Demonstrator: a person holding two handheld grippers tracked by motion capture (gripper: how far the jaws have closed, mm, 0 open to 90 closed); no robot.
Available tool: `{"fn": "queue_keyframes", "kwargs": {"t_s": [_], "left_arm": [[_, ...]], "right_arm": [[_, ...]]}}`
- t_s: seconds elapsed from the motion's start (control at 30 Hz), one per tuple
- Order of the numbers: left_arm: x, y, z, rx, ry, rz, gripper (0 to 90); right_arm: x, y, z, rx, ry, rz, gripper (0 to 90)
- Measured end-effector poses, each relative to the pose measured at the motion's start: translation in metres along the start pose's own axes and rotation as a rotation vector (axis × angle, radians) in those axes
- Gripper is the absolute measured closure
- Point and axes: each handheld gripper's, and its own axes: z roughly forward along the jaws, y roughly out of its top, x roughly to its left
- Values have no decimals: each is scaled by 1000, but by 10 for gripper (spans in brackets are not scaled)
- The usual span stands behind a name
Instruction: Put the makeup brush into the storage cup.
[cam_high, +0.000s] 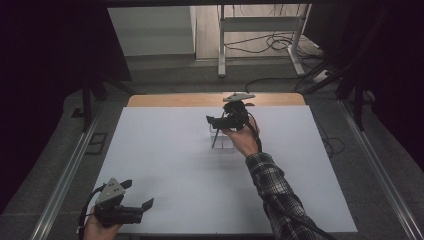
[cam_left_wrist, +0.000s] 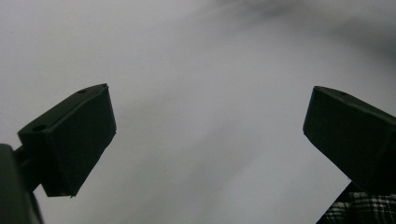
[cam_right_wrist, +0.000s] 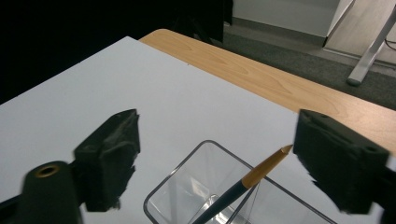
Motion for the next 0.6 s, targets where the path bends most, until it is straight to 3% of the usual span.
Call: {"fn": "queue_keyframes", "kwargs": {"t_s": [0.27, 0.6], "left_arm": [[0, 0, 0, -3, 0, -1, 30], [0, 1, 0, 1, -8, -7, 34]], "right_arm": [[2, 0, -2, 3, 1, 8, 58], [4, 3, -8, 6, 18, 5, 50]]}}
